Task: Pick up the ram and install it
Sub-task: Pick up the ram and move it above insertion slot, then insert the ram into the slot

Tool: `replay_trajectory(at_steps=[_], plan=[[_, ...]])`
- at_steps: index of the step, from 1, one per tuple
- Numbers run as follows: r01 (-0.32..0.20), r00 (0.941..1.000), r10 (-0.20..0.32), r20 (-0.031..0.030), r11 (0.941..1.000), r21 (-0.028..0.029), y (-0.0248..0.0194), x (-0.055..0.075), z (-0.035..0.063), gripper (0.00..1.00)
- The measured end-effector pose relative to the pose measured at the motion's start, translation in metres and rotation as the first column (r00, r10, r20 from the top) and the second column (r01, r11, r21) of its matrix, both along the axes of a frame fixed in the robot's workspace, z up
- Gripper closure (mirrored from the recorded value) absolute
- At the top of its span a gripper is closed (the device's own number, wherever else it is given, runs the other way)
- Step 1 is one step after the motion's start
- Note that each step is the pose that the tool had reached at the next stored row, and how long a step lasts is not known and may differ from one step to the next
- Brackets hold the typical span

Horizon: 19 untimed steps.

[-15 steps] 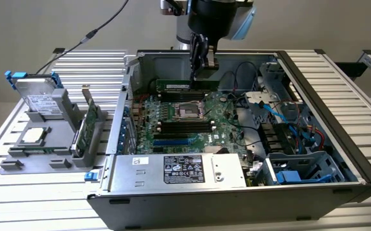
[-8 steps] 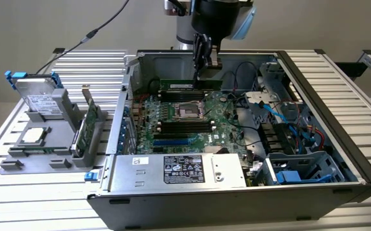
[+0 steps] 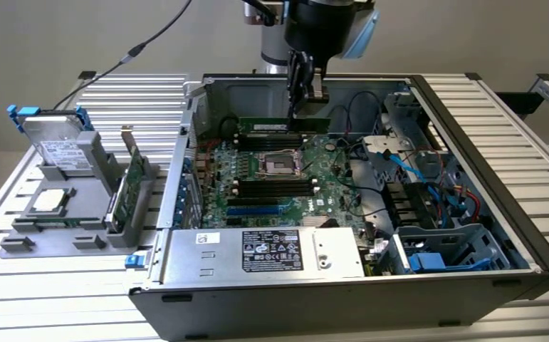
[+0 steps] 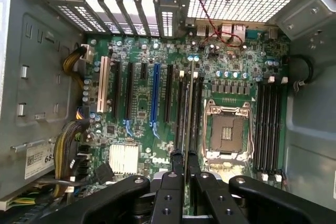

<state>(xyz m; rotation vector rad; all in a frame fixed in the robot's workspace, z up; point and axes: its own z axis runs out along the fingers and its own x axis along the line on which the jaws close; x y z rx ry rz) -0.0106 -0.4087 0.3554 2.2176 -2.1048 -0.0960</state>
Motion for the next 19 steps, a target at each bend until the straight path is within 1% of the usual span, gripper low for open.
replay_trajectory(at_steps=[3, 17, 19], plan=[[0.004, 1.0000, -0.004, 0.0035, 1.0000, 0.0023, 0.0015, 0.0001, -0.0016, 0.86], [0.004, 1.0000, -0.004, 0.0031, 1.0000, 0.0014, 0.0015, 0.0000, -0.0016, 0.86], [0.004, 1.0000, -0.004, 0.0032, 1.0000, 0.0016, 0.0015, 0.0001, -0.0041, 0.86]])
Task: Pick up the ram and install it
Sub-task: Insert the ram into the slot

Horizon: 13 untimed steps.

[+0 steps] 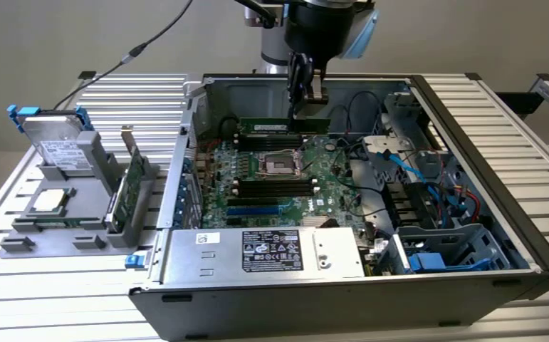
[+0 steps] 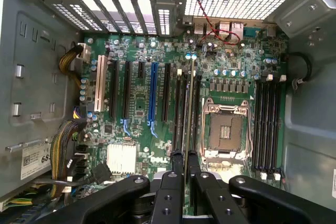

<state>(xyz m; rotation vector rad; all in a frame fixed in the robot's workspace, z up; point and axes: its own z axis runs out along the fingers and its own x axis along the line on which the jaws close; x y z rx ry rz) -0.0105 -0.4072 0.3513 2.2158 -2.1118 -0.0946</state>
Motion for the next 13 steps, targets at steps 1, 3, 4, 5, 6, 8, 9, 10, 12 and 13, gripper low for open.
replay_trajectory(at_steps=[1, 3, 4, 5, 6, 8, 9, 10, 12, 13], plan=[[0.000, 1.0000, 0.000, 0.0000, 1.0000, 0.0000, 0.0000, 0.000, -0.0018, 0.86], [0.000, 1.0000, 0.000, -0.0001, 1.0000, 0.0000, 0.0003, -0.001, -0.0201, 0.86], [0.000, 1.0000, 0.000, 0.0000, 1.0000, 0.0000, 0.0003, -0.002, -0.0220, 0.86], [0.000, 1.0000, 0.000, 0.0000, 1.0000, 0.0000, 0.0004, -0.002, -0.0237, 0.86], [0.000, 1.0000, 0.000, -0.0001, 1.0000, 0.0000, 0.0004, -0.002, -0.0256, 0.86], [0.000, 1.0000, 0.000, 0.0000, 1.0000, 0.0000, 0.0004, -0.002, -0.0293, 0.86], [0.000, 1.0000, 0.000, 0.0000, 1.0000, 0.0000, 0.0005, -0.002, -0.0311, 0.86], [0.000, 1.0000, 0.000, 0.0000, 1.0000, 0.0001, 0.0005, -0.002, -0.0329, 0.86], [0.000, 1.0000, 0.000, 0.0000, 1.0000, 0.0000, 0.0005, -0.002, -0.0364, 0.86], [0.000, 1.0000, 0.000, 0.0000, 1.0000, 0.0000, 0.0005, -0.003, -0.0383, 0.86]])
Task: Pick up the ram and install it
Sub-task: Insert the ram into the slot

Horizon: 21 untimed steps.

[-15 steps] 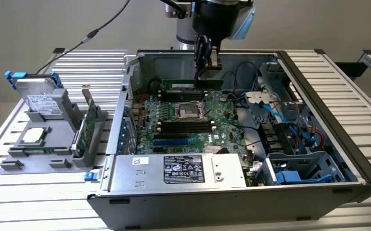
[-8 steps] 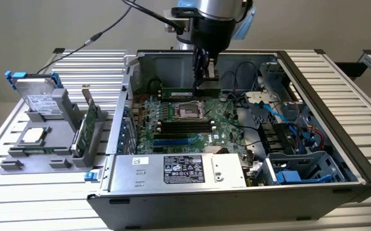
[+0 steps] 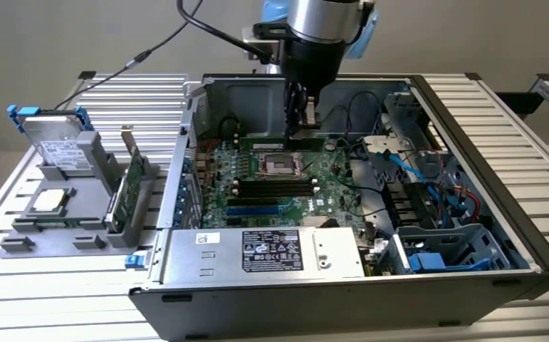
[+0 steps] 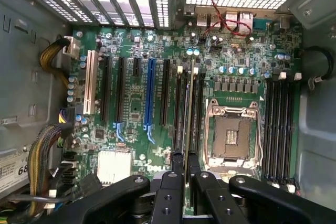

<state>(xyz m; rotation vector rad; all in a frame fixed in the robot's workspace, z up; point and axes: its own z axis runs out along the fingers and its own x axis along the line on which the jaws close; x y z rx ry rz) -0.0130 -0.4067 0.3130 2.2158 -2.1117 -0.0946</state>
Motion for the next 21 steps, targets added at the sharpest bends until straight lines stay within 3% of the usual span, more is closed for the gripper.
replay_trajectory(at_steps=[21], plan=[[0.000, 1.0000, 0.000, 0.0000, 1.0000, 0.0000, 0.0013, -0.001, -0.0385, 0.86]])
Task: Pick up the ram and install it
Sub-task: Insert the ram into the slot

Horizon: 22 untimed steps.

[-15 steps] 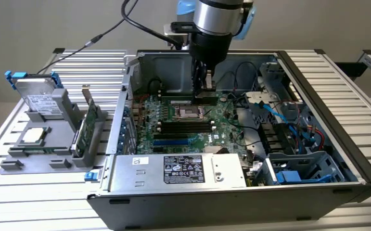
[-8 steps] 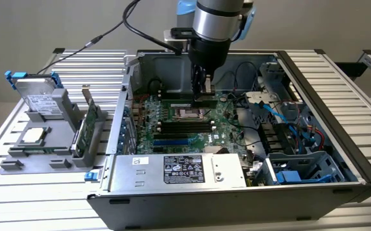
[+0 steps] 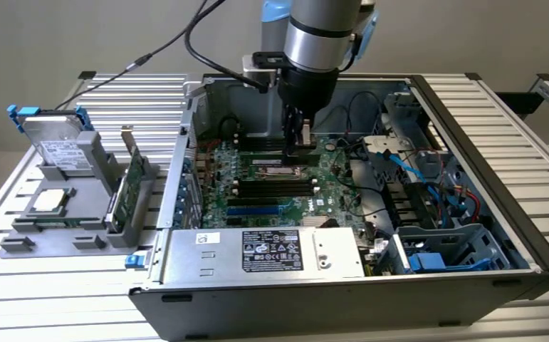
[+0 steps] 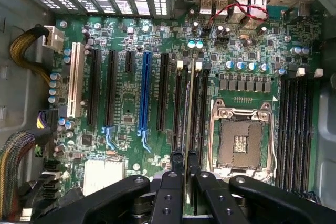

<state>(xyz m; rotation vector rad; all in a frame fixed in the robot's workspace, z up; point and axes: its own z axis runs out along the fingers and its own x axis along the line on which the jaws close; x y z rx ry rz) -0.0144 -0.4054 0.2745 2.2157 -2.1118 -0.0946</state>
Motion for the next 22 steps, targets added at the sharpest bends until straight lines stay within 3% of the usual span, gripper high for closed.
replay_trajectory(at_steps=[22], plan=[[-0.003, 1.0000, 0.003, 0.0043, 1.0000, -0.0002, 0.0020, -0.003, -0.0382, 0.86]])
